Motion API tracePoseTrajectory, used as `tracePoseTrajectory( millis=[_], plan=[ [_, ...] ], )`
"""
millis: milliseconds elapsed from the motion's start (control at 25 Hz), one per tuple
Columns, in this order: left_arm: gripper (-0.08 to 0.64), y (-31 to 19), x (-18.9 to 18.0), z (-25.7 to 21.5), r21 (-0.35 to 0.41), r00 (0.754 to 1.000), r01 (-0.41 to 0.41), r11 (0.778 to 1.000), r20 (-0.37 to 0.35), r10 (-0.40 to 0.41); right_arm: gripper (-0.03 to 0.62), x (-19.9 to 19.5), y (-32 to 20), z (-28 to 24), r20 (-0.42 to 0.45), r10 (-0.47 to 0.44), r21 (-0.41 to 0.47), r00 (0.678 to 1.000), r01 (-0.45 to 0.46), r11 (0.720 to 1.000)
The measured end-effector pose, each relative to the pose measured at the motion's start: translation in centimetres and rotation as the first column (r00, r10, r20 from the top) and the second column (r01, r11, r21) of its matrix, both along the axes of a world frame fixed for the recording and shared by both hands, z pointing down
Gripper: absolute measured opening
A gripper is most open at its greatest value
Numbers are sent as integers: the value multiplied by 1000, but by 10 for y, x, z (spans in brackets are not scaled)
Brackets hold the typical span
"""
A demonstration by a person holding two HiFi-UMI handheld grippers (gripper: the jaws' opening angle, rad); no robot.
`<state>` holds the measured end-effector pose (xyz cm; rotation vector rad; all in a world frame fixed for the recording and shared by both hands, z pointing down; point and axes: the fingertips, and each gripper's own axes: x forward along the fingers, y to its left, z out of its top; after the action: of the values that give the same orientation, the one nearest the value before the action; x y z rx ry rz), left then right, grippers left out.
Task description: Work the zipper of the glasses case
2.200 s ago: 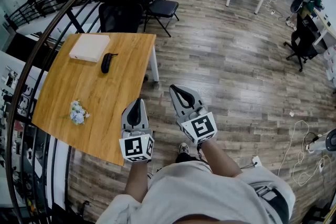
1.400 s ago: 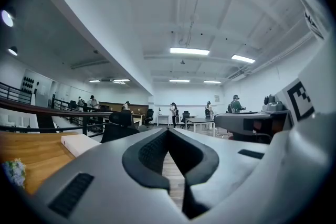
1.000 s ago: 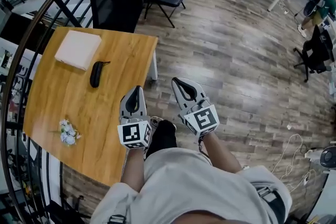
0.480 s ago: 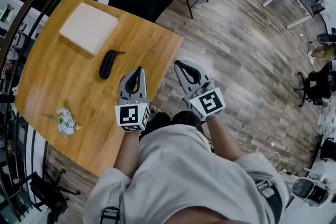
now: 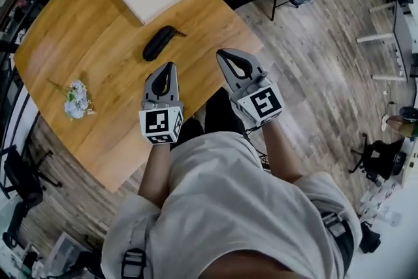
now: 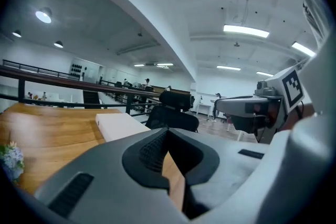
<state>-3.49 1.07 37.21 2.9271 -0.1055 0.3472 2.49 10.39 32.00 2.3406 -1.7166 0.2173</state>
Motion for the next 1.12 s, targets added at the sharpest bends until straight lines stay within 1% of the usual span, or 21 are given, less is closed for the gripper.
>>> tracePoseTrajectory(
  millis=[120, 200, 320, 400, 520, 680, 800, 920, 1000, 1120],
  plan=[
    [21, -19, -1, 13, 3, 995, 92, 996, 29, -92, 26, 8, -27, 17, 15, -113, -40, 994, 113, 993],
    [21, -30, 0, 24, 8, 990, 133, 991, 53, -134, 26, 11, -44, 28, 13, -182, -81, 983, 183, 980],
    [21, -45, 6, 39, 11, 977, 195, 981, 90, -195, 26, 19, -66, 46, -7, -283, -156, 959, 278, 948],
    [21, -51, 12, 50, 2, 964, 239, 971, 115, -238, 26, 25, -76, 58, -5, -354, -201, 935, 346, 916],
    [21, -53, 15, 72, -31, 934, 323, 946, 169, -314, 26, 33, -87, 77, 8, -468, -263, 884, 454, 852],
    [21, -54, 10, 93, -41, 868, 460, 887, 234, -439, 26, 44, -106, 102, 21, -606, -327, 795, 578, 747],
    [21, -55, 9, 105, -56, 823, 534, 844, 261, -504, 26, 47, -118, 118, -3, -681, -373, 732, 631, 680],
    [21, -55, 6, 119, -65, 779, 597, 800, 287, -558, 26, 42, -126, 137, -20, -758, -430, 652, 679, 595],
    [21, -53, 3, 132, -60, 752, 623, 780, 318, -577, 26, 39, -129, 150, -20, -797, -461, 604, 702, 543],
    [21, -52, -4, 145, -55, 716, 659, 750, 351, -604, 28, 34, -134, 164, -23, -839, -498, 543, 722, 481]
  ],
)
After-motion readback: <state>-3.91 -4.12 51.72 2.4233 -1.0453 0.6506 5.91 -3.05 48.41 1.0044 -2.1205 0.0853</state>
